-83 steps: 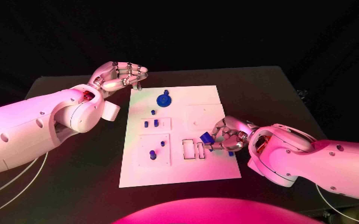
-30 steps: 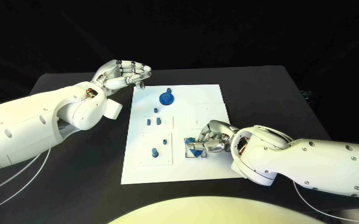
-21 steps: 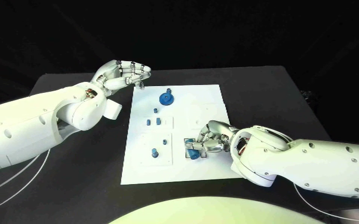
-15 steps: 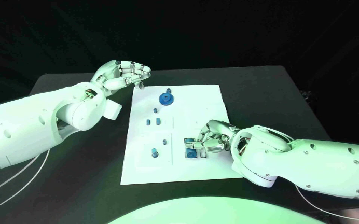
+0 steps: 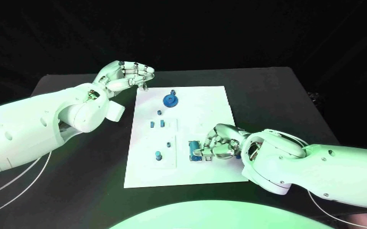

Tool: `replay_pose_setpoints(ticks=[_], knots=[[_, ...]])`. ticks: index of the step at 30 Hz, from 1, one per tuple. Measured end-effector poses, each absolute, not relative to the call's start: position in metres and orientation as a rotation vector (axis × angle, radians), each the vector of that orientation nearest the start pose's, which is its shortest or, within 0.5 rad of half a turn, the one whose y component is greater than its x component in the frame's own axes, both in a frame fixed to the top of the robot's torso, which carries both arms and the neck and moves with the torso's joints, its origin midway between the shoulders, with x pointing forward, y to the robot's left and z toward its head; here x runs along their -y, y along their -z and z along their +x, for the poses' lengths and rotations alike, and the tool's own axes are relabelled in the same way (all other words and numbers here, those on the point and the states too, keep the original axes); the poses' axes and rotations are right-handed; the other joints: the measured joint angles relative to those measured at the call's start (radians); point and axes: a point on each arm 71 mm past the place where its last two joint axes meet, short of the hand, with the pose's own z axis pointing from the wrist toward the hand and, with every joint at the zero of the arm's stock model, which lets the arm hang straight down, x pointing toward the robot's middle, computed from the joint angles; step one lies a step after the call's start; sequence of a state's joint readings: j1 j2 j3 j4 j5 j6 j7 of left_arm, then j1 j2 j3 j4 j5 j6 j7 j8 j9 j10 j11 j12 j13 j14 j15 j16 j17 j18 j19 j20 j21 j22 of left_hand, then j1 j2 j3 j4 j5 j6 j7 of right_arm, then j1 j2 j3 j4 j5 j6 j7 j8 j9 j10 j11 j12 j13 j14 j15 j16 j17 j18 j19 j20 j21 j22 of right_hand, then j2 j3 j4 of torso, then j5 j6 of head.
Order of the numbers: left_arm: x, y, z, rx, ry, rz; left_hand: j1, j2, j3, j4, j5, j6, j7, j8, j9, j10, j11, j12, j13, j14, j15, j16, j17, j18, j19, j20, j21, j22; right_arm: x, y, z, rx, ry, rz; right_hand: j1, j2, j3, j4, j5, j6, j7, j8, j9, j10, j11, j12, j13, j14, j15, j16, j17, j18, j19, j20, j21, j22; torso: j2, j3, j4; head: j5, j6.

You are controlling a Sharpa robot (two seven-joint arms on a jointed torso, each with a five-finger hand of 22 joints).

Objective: Assemble the parts on the task board

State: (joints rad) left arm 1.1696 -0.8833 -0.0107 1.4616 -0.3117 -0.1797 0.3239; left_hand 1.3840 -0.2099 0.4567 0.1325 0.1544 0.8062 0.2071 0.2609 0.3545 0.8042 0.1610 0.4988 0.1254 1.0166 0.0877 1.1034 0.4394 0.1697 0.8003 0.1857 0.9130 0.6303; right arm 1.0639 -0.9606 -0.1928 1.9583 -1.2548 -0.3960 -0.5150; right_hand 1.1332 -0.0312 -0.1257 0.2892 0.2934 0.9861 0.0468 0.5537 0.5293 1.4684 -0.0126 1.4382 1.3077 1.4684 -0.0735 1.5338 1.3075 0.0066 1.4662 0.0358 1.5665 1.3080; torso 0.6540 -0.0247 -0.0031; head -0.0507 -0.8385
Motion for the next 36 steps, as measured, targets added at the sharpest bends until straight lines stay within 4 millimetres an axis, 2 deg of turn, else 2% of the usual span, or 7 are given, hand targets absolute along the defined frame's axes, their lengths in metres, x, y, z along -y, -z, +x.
replay_pose_setpoints(ticks=[14, 17, 25, 27, 36], knots=[[-0.237, 0.187, 0.493, -1.585, 1.450, -0.820, 0.005, 0.005, -0.003, 0.003, 0.000, 0.000, 0.000, 0.000, 0.000, -0.004, -0.004, 0.000, 0.000, 0.000, 0.000, 0.000, 0.000, 0.000, 0.004, 0.004, 0.000, -0.001, 0.165, 0.262, 0.340, -2.141, -0.663, 0.183, 0.017, -0.003, -0.001, -0.001, -0.007, 0.000, 0.000, 0.000, 0.000, 0.000, 0.000, 0.000, 0.000, 0.000, 0.000, 0.000, 0.000, 0.000, 0.000, 0.000, 0.000, 0.000, 0.000, -0.0005, 0.0007, 0.002, -0.001], [-0.237, 0.187, 0.493, -1.585, 1.450, -0.820, 0.005, 0.005, -0.003, 0.003, 0.000, 0.000, 0.000, 0.000, 0.000, -0.004, -0.004, 0.000, 0.000, 0.000, 0.000, 0.000, 0.000, 0.000, 0.004, 0.004, 0.000, -0.001, 0.167, 0.264, 0.343, -2.147, -0.652, 0.184, 0.034, 0.013, -0.001, -0.001, -0.007, 0.000, 0.000, 0.000, 0.000, -0.003, -0.003, 0.000, 0.000, 0.000, 0.000, 0.000, 0.000, 0.000, 0.000, 0.000, 0.000, 0.000, 0.000, -0.0006, 0.0010, 0.003, -0.002], [-0.236, 0.187, 0.493, -1.587, 1.450, -0.820, 0.005, 0.005, -0.003, 0.003, 0.000, 0.000, 0.000, 0.000, 0.000, -0.007, 0.000, 0.000, 0.000, -0.002, -0.002, 0.000, 0.000, 0.000, 0.004, 0.004, 0.000, -0.001, 0.169, 0.268, 0.348, -2.152, -0.633, 0.193, 0.052, 0.031, 0.002, 0.002, 0.005, 0.000, 0.000, 0.000, 0.000, -0.004, -0.003, 0.000, 0.000, 0.000, 0.000, 0.000, 0.000, 0.000, 0.000, 0.000, 0.000, 0.000, 0.001, -0.0007, 0.0029, 0.009, -0.004], [-0.236, 0.187, 0.493, -1.587, 1.449, -0.820, 0.014, 0.014, -0.003, 0.003, 0.000, 0.000, 0.000, 0.000, 0.001, -0.007, 0.000, 0.004, 0.000, -0.006, -0.001, 0.004, -0.002, 0.000, 0.004, 0.004, 0.000, -0.002, 0.168, 0.269, 0.349, -2.152, -0.632, 0.194, 0.052, 0.031, 0.002, 0.002, 0.011, 0.000, 0.000, 0.000, -0.001, -0.004, -0.003, 0.000, 0.000, 0.000, 0.000, 0.000, 0.000, 0.000, 0.000, 0.000, 0.000, 0.000, 0.001, -0.0003, 0.0026, 0.010, -0.004], [-0.236, 0.187, 0.493, -1.588, 1.449, -0.820, 0.020, 0.020, -0.003, 0.003, 0.000, 0.000, 0.000, 0.004, 0.001, -0.007, 0.000, 0.004, 0.000, -0.007, 0.000, 0.004, -0.003, 0.000, 0.004, 0.004, 0.000, -0.002, 0.168, 0.270, 0.351, -2.154, -0.629, 0.197, 0.049, 0.034, 0.002, 0.002, 0.015, 0.000, 0.000, -0.004, -0.001, -0.004, -0.003, 0.000, 0.000, 0.000, 0.000, 0.000, 0.000, 0.000, 0.000, 0.000, 0.000, 0.000, 0.001, -0.0003, 0.0000, 0.010, -0.004]])
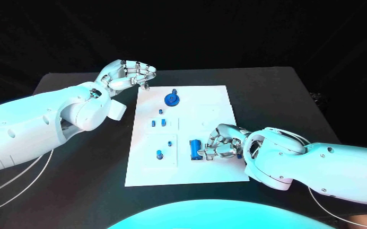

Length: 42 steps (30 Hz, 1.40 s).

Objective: Assemble the parts on the task board

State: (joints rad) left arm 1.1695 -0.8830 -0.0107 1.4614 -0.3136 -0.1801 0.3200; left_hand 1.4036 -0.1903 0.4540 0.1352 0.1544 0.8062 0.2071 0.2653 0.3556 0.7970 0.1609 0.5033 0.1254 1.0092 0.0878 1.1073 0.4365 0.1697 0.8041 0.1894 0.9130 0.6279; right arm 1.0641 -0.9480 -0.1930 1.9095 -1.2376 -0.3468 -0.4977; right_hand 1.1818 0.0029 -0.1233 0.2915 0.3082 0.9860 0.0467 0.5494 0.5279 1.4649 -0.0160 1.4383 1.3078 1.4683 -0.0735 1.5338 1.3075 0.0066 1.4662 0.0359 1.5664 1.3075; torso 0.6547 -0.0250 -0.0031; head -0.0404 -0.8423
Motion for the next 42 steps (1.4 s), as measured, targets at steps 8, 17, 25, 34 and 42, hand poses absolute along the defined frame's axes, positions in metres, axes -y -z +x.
replay_pose_setpoints(ticks=[8, 17, 25, 34, 42], knots=[[-0.237, 0.187, 0.493, -1.588, 1.448, -0.821, 0.003, -0.003, 0.000, 0.000, 0.000, 0.000, 0.000, 0.000, 0.000, 0.000, 0.000, 0.000, 0.000, 0.000, 0.000, 0.000, 0.000, 0.000, 0.004, -0.004, 0.000, 0.000, 0.171, 0.270, 0.350, -2.157, -0.624, 0.200, 0.027, -0.016, -0.001, -0.001, -0.008, -0.004, 0.003, -0.005, -0.003, 0.000, 0.000, 0.000, 0.000, 0.000, 0.000, 0.000, 0.001, 0.000, 0.000, 0.000, 0.000, 0.000, 0.000, -0.0001, 0.0004, -0.003, -0.002], [-0.238, 0.187, 0.493, -1.588, 1.445, -0.821, 0.004, -0.004, 0.000, 0.000, 0.000, 0.000, 0.000, 0.000, 0.000, 0.000, 0.000, 0.004, 0.000, 0.000, 0.000, 0.000, 0.000, 0.000, 0.004, -0.004, 0.000, 0.000, 0.167, 0.265, 0.344, -2.145, -0.671, 0.186, 0.029, -0.018, -0.003, -0.003, -0.013, -0.004, 0.003, -0.005, -0.003, 0.000, 0.000, 0.000, 0.000, 0.000, 0.000, 0.000, 0.001, 0.000, 0.000, 0.000, 0.000, 0.000, 0.000, 0.0002, 0.0001, 0.000, -0.001], [-0.238, 0.187, 0.493, -1.588, 1.444, -0.821, 0.004, -0.004, 0.000, 0.000, 0.000, 0.000, 0.000, 0.000, 0.001, 0.000, 0.000, 0.004, 0.000, 0.000, 0.000, 0.000, 0.000, 0.000, 0.004, -0.004, 0.000, 0.000, 0.163, 0.265, 0.343, -2.149, -0.694, 0.166, 0.034, -0.024, -0.009, -0.003, -0.022, -0.004, 0.003, -0.005, -0.003, 0.000, 0.000, 0.000, 0.000, 0.000, 0.000, 0.004, 0.000, 0.000, 0.000, 0.000, 0.000, 0.000, -0.001, -0.0004, -0.0003, 0.000, -0.002], [-0.238, 0.187, 0.493, -1.588, 1.444, -0.821, 0.004, -0.004, 0.000, 0.000, 0.000, 0.000, 0.000, 0.000, 0.001, 0.000, 0.000, 0.004, 0.000, 0.000, 0.000, 0.000, 0.000, 0.000, 0.004, -0.004, 0.000, 0.000, 0.159, 0.270, 0.347, -2.163, -0.689, 0.149, 0.040, -0.018, -0.009, -0.003, -0.030, -0.004, 0.003, -0.005, -0.004, 0.000, 0.000, 0.000, 0.000, 0.000, 0.000, 0.004, 0.000, 0.000, 0.000, 0.000, 0.000, 0.001, 0.000, -0.0004, 0.0011, 0.002, -0.005], [-0.238, 0.187, 0.493, -1.588, 1.443, -0.821, 0.004, -0.004, 0.000, 0.000, 0.000, 0.000, 0.000, 0.000, 0.001, 0.000, 0.000, 0.004, 0.000, 0.000, 0.000, 0.000, -0.001, 0.000, 0.004, -0.004, 0.000, 0.000, 0.163, 0.273, 0.352, -2.155, -0.660, 0.164, 0.034, -0.003, -0.009, -0.003, -0.030, -0.004, 0.003, -0.009, -0.005, 0.000, 0.000, 0.000, 0.000, 0.000, 0.000, 0.004, 0.000, 0.000, 0.000, 0.000, 0.000, 0.000, 0.000, -0.0004, 0.0007, 0.003, -0.006]])
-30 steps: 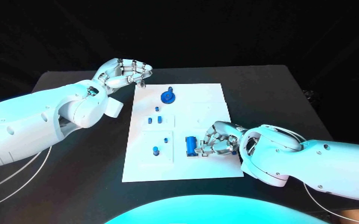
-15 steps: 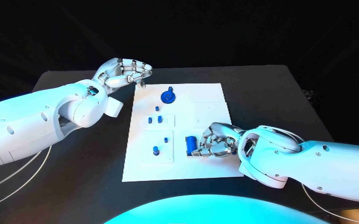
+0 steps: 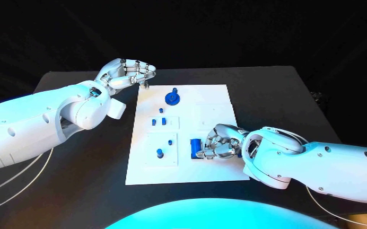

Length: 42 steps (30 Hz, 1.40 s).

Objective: Assemble the parts on the task board

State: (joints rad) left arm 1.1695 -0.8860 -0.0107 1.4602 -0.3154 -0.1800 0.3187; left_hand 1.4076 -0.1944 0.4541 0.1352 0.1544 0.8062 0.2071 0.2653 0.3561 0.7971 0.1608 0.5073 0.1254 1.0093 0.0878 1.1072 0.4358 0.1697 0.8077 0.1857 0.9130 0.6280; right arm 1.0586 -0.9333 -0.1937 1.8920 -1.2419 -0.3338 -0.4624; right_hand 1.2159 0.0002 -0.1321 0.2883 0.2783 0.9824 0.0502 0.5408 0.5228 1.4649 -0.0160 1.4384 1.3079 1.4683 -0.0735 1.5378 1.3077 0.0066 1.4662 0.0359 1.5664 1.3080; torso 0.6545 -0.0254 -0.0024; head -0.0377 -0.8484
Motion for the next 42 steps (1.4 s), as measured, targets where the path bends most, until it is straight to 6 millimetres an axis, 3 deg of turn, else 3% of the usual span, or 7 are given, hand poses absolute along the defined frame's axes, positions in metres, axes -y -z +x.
replay_pose_setpoints(ticks=[13, 19, 23, 27, 29, 37, 42], knots=[[-0.239, 0.187, 0.494, -1.588, 1.441, -0.822, 0.000, 0.000, 0.000, 0.000, 0.000, 0.000, 0.000, 0.000, 0.000, 0.000, 0.000, 0.000, 0.000, 0.000, 0.000, 0.000, 0.000, 0.000, 0.000, 0.000, 0.000, 0.000, 0.173, 0.268, 0.345, -2.139, -0.658, 0.193, -0.002, 0.002, -0.006, 0.000, 0.000, -0.008, 0.008, -0.011, -0.003, 0.000, 0.000, -0.011, 0.000, 0.000, 0.000, 0.000, 0.000, 0.000, 0.000, 0.000, 0.000, 0.000, -0.001, 0.0007, -0.0010, -0.002, 0.002], [-0.239, 0.187, 0.494, -1.587, 1.440, -0.822, 0.004, 0.004, 0.000, 0.000, 0.000, 0.000, 0.000, 0.000, 0.000, -0.005, 0.000, 0.000, 0.000, 0.000, 0.000, 0.000, -0.001, 0.000, 0.000, 0.000, 0.000, 0.000, 0.197, 0.261, 0.349, -2.095, -0.622, 0.241, 0.061, -0.023, -0.007, -0.001, 0.004, -0.026, 0.018, -0.025, -0.005, 0.002, 0.002, -0.019, 0.000, 0.000, 0.000, 0.000, 0.000, 0.000, 0.000, 0.000, -0.004, 0.000, -0.003, 0.0001, -0.0012, -0.012, 0.004], [-0.239, 0.187, 0.494, -1.588, 1.441, -0.821, 0.004, 0.004, 0.000, 0.000, 0.000, 0.000, 0.000, 0.000, 0.000, -0.007, 0.000, 0.000, 0.000, 0.000, 0.000, 0.000, -0.001, 0.000, 0.000, 0.000, 0.000, 0.000, 0.223, 0.256, 0.355, -2.047, -0.567, 0.282, 0.116, -0.038, -0.009, -0.003, -0.044, -0.030, 0.022, -0.039, -0.003, 0.000, 0.007, -0.019, 0.003, 0.000, 0.000, 0.000, 0.000, 0.000, 0.000, 0.000, -0.004, 0.000, -0.003, -0.0011, -0.0025, -0.021, 0.007], [-0.239, 0.187, 0.493, -1.590, 1.447, -0.819, 0.005, 0.003, 0.000, 0.000, 0.000, 0.000, 0.000, 0.004, 0.001, -0.007, 0.000, 0.005, 0.000, 0.000, 0.000, 0.000, -0.003, 0.000, 0.000, 0.000, -0.001, -0.001, 0.244, 0.250, 0.354, -2.007, -0.525, 0.288, 0.147, -0.049, -0.004, -0.004, -0.063, -0.037, 0.030, -0.059, -0.007, 0.004, 0.011, -0.039, 0.005, -0.004, 0.004, -0.006, 0.000, 0.000, 0.000, 0.001, -0.020, 0.000, -0.005, -0.0012, -0.0041, -0.032, 0.008], [-0.239, 0.187, 0.493, -1.592, 1.451, -0.817, 0.008, 0.000, -0.004, 0.004, 0.000, 0.000, 0.000, 0.004, 0.001, -0.007, 0.000, 0.005, 0.000, 0.000, 0.000, 0.000, -0.003, 0.000, 0.000, 0.000, -0.004, -0.002, 0.251, 0.247, 0.351, -1.987, -0.512, 0.275, 0.153, -0.049, -0.001, -0.001, -0.076, -0.039, 0.032, -0.077, -0.016, 0.000, 0.018, -0.049, 0.005, 0.000, 0.007, -0.006, 0.000, 0.000, 0.000, 0.008, -0.020, 0.000, -0.005, -0.0011, -0.0052, -0.037, 0.009], [-0.238, 0.187, 0.492, -1.597, 1.461, -0.814, 0.008, 0.000, -0.004, 0.004, 0.000, 0.000, 0.000, 0.004, 0.002, -0.007, 0.000, 0.005, 0.000, -0.004, -0.004, 0.000, -0.003, 0.000, 0.000, 0.000, -0.004, -0.002, 0.274, 0.243, 0.347, -1.950, -0.444, 0.236, 0.159, -0.043, -0.001, -0.001, -0.083, -0.031, 0.032, -0.081, -0.021, 0.000, 0.018, -0.052, 0.005, 0.000, 0.008, -0.006, 0.000, 0.000, 0.000, 0.007, -0.020, 0.000, -0.007, -0.0017, -0.0086, -0.052, 0.010], [-0.237, 0.188, 0.492, -1.600, 1.466, -0.812, 0.008, 0.000, -0.004, 0.004, 0.000, 0.000, 0.000, 0.004, 0.002, -0.007, 0.000, 0.005, 0.000, -0.004, -0.004, 0.000, -0.003, 0.000, 0.000, 0.000, -0.004, -0.002, 0.276, 0.251, 0.345, -1.965, -0.421, 0.219, 0.158, -0.042, -0.001, -0.001, -0.087, -0.011, 0.026, -0.081, -0.022, 0.000, 0.018, -0.052, 0.005, 0.000, 0.008, -0.006, 0.000, 0.000, 0.000, 0.007, -0.020, -0.001, -0.007, -0.0017, -0.0096, -0.055, 0.010]])
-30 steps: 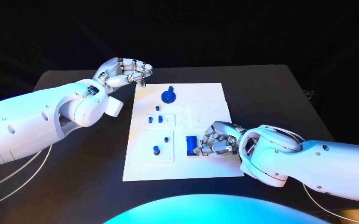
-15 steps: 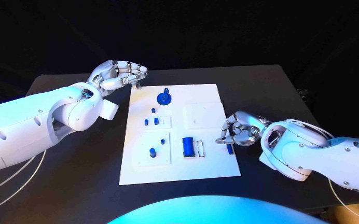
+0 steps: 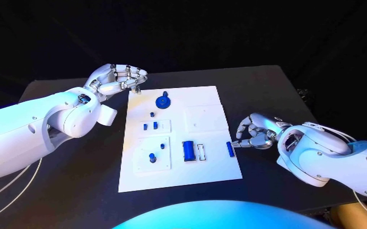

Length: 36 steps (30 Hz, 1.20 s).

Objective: Assemble the parts on the task board

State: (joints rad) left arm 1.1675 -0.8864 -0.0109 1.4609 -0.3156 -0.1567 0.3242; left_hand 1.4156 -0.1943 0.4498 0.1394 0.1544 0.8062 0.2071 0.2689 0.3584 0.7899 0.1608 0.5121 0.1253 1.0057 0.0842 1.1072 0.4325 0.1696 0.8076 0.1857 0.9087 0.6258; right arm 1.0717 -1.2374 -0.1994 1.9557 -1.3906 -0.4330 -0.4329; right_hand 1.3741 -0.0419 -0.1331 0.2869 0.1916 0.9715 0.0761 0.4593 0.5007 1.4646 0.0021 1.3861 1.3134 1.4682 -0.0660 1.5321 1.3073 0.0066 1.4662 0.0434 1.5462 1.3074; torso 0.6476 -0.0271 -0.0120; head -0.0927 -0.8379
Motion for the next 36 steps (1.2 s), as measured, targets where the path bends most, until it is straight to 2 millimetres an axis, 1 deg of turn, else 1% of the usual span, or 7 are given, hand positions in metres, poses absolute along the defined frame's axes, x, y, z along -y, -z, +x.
replay_pose_setpoints(ticks=[5, 11, 26, 30, 33, 34, 36], knots=[[-0.235, 0.188, 0.492, -1.603, 1.469, -0.811, 0.000, 0.000, 0.000, 0.000, 0.000, 0.000, 0.000, 0.004, 0.000, 0.000, 0.000, 0.005, 0.000, 0.000, 0.000, 0.004, -0.001, 0.000, 0.000, 0.000, 0.000, -0.001, 0.268, 0.262, 0.342, -1.991, -0.417, 0.188, -0.019, 0.018, -0.004, 0.004, -0.004, 0.021, -0.007, 0.000, 0.001, 0.000, 0.000, 0.002, 0.000, 0.000, 0.000, 0.000, 0.000, 0.000, 0.000, 0.000, 0.000, 0.000, 0.000, 0.0000, 0.0014, 0.003, 0.002], [-0.235, 0.188, 0.492, -1.606, 1.468, -0.808, 0.000, 0.000, 0.000, 0.000, 0.000, 0.000, 0.000, 0.004, 0.000, 0.000, 0.000, 0.005, 0.000, 0.000, 0.000, 0.004, -0.001, 0.000, 0.000, 0.000, 0.000, -0.001, 0.262, 0.272, 0.341, -2.015, -0.401, 0.161, -0.047, 0.022, -0.007, 0.007, -0.004, 0.021, -0.007, 0.000, 0.003, 0.000, 0.000, -0.001, 0.000, 0.000, 0.000, 0.000, 0.000, 0.000, 0.000, 0.000, 0.000, 0.000, 0.001, 0.0000, 0.0022, 0.003, 0.003], [-0.236, 0.189, 0.492, -1.609, 1.465, -0.802, 0.000, 0.000, 0.000, 0.000, 0.000, 0.000, 0.000, 0.004, 0.000, 0.000, 0.000, 0.005, 0.000, 0.000, 0.000, 0.004, -0.001, 0.000, 0.000, 0.000, 0.000, -0.001, 0.256, 0.283, 0.344, -2.031, -0.377, 0.137, -0.046, 0.023, -0.007, 0.007, -0.004, 0.034, -0.012, 0.011, 0.013, 0.000, -0.008, -0.002, 0.000, 0.000, 0.000, 0.000, 0.001, 0.000, 0.000, 0.000, 0.005, 0.001, 0.001, -0.0007, 0.0022, 0.009, 0.000], [-0.236, 0.189, 0.491, -1.610, 1.465, -0.801, 0.000, 0.000, 0.000, 0.000, 0.000, 0.000, 0.000, 0.004, 0.000, 0.000, 0.000, 0.005, 0.000, 0.000, 0.000, 0.004, -0.001, 0.000, 0.000, 0.000, 0.000, -0.001, 0.252, 0.283, 0.346, -2.027, -0.381, 0.130, -0.008, 0.040, 0.014, -0.004, -0.007, 0.037, -0.013, 0.011, 0.014, 0.000, -0.008, 0.003, 0.033, -0.004, -0.004, 0.000, 0.001, 0.000, 0.000, 0.000, 0.005, 0.001, 0.001, -0.0007, 0.0019, 0.010, -0.001], [-0.236, 0.189, 0.491, -1.610, 1.466, -0.800, 0.000, 0.000, 0.000, 0.000, 0.000, 0.000, 0.000, 0.004, 0.000, 0.000, 0.000, 0.005, 0.000, 0.000, 0.000, 0.004, -0.001, 0.000, 0.000, 0.000, 0.000, -0.001, 0.249, 0.283, 0.347, -2.023, -0.387, 0.124, 0.038, 0.015, 0.075, -0.013, -0.071, 0.030, -0.020, 0.008, 0.014, -0.003, -0.015, 0.004, 0.040, -0.003, -0.008, 0.000, 0.001, 0.000, 0.000, -0.009, 0.009, 0.001, 0.001, -0.0007, 0.0017, 0.011, -0.002], [-0.236, 0.189, 0.491, -1.610, 1.466, -0.800, 0.000, 0.000, 0.000, 0.000, 0.000, 0.000, 0.000, 0.004, 0.000, 0.000, 0.000, 0.005, 0.000, 0.000, 0.000, 0.004, -0.001, 0.000, 0.000, 0.000, 0.000, -0.001, 0.248, 0.283, 0.348, -2.022, -0.388, 0.123, 0.052, 0.001, 0.102, -0.013, -0.076, 0.030, -0.020, 0.008, 0.014, -0.003, -0.015, 0.004, 0.040, -0.001, -0.010, 0.000, 0.001, 0.000, 0.000, -0.011, 0.009, 0.001, 0.001, -0.0007, 0.0016, 0.011, -0.003], [-0.236, 0.189, 0.491, -1.610, 1.466, -0.800, 0.000, 0.000, 0.000, 0.000, 0.000, 0.000, 0.000, 0.004, 0.001, 0.000, 0.000, 0.005, 0.000, 0.000, 0.000, 0.004, -0.001, 0.000, 0.000, 0.000, 0.000, -0.001, 0.246, 0.283, 0.348, -2.019, -0.391, 0.120, 0.071, -0.018, 0.139, -0.016, -0.053, 0.028, -0.019, 0.007, 0.014, 0.000, -0.019, -0.003, 0.040, 0.000, -0.011, 0.000, 0.001, 0.000, 0.000, -0.011, 0.009, 0.001, 0.001, -0.0007, 0.0017, 0.011, -0.003]])
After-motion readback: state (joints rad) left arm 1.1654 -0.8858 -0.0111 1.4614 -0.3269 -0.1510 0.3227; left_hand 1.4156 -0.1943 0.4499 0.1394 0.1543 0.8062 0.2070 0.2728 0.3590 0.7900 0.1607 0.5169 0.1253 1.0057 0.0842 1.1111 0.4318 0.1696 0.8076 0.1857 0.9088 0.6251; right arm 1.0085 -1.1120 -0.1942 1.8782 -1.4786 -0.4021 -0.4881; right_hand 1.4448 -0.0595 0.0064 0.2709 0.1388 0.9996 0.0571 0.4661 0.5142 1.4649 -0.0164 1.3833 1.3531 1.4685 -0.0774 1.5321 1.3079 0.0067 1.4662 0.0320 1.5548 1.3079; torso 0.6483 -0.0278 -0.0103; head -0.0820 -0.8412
